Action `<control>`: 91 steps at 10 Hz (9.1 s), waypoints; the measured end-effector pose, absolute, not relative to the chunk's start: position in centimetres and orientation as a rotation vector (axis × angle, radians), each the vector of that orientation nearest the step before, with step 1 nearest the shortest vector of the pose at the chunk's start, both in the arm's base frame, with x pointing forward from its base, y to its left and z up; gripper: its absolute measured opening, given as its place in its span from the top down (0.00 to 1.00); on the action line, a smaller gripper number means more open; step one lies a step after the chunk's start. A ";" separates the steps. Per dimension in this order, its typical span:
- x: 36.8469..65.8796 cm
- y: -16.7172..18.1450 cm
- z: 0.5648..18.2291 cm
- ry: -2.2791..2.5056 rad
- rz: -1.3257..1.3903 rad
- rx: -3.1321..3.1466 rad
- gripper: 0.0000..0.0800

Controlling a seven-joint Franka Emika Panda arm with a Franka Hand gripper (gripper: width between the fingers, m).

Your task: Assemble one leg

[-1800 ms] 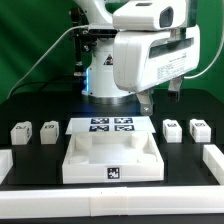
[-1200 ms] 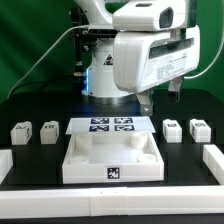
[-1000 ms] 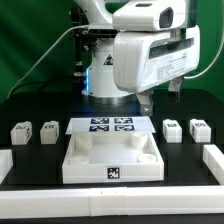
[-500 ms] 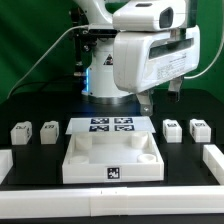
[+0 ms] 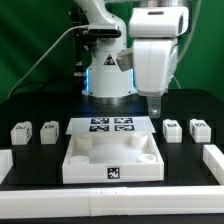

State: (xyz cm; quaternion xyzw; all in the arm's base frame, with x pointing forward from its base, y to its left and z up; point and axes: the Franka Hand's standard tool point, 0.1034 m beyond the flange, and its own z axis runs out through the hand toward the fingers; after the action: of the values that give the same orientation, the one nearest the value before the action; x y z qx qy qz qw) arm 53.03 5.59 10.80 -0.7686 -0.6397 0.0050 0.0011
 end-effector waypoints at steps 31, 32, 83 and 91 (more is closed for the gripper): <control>42.1 -1.3 0.6 -2.151 -0.035 -2.250 0.93; 42.1 -1.3 0.6 -2.151 -0.035 -2.250 0.93; 46.7 17.1 5.1 -0.297 0.048 -3.036 0.19; 44.0 17.8 4.6 -0.249 1.214 -2.899 0.19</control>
Offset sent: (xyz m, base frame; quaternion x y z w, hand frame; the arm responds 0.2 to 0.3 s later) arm 0.0000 0.0000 0.0000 0.0000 0.0000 0.0000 1.0000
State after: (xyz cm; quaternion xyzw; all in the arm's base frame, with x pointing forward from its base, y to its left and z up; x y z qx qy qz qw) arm 44.02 17.82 4.57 -0.9194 -0.0790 0.3852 -0.0056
